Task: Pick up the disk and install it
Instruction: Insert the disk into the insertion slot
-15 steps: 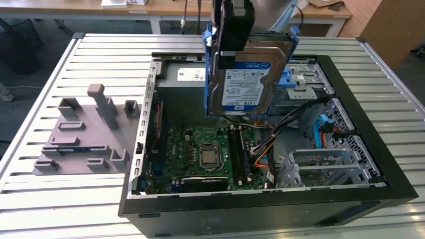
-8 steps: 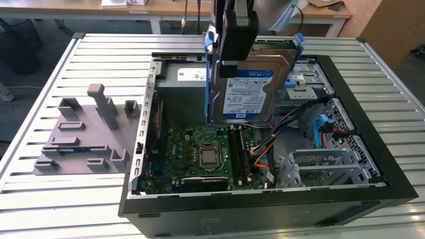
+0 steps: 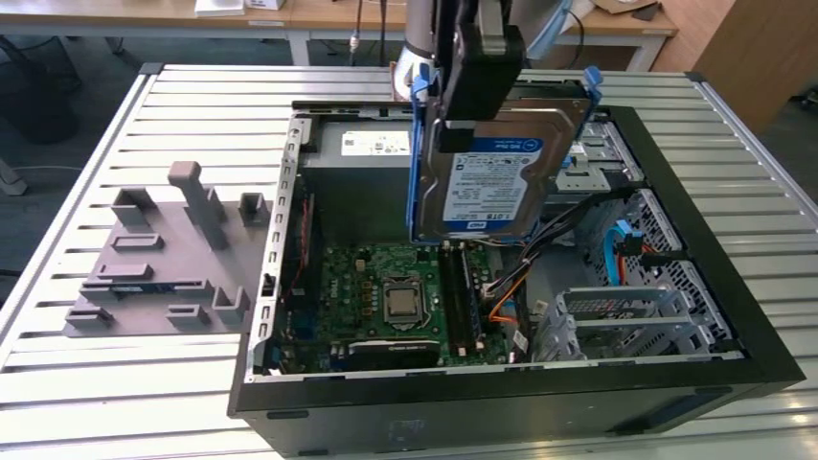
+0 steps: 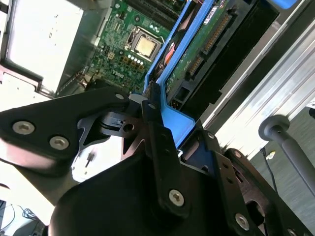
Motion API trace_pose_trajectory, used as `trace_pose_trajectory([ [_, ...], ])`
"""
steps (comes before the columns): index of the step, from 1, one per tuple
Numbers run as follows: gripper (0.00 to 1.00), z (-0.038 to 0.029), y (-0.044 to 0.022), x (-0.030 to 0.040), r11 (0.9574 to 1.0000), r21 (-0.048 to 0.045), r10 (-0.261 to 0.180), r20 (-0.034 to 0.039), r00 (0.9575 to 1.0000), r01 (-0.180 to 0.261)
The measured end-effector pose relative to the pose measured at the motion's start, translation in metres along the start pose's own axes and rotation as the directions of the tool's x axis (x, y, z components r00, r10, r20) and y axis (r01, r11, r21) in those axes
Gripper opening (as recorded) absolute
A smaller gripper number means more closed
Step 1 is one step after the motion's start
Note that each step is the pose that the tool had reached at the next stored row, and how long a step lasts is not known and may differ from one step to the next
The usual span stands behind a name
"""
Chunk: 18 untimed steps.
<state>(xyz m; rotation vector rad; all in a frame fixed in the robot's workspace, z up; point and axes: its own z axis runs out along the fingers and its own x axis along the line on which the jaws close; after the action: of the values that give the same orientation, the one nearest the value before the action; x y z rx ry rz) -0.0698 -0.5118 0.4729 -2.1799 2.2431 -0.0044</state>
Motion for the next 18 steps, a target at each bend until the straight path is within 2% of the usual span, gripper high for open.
trace_pose_trajectory([
  [4, 0.36, 0.0004, -0.0109, -0.0003, 1.0000, 0.0000, 0.000, 0.0000, 1.0000, 0.000],
  [8, 0.36, 0.0010, -0.0129, 0.0012, 1.0000, -0.0001, 0.000, -0.0002, 1.0000, 0.000],
  [10, 0.36, 0.0014, -0.0130, 0.0044, 1.0000, 0.0000, 0.000, 0.0000, 1.0000, 0.000],
  [16, 0.36, 0.0025, -0.0134, 0.0206, 1.0000, 0.0000, 0.000, 0.0001, 1.0000, 0.000],
  [18, 0.36, 0.0027, -0.0139, 0.0234, 1.0000, 0.0000, 0.000, -0.0002, 1.0000, 0.000],
])
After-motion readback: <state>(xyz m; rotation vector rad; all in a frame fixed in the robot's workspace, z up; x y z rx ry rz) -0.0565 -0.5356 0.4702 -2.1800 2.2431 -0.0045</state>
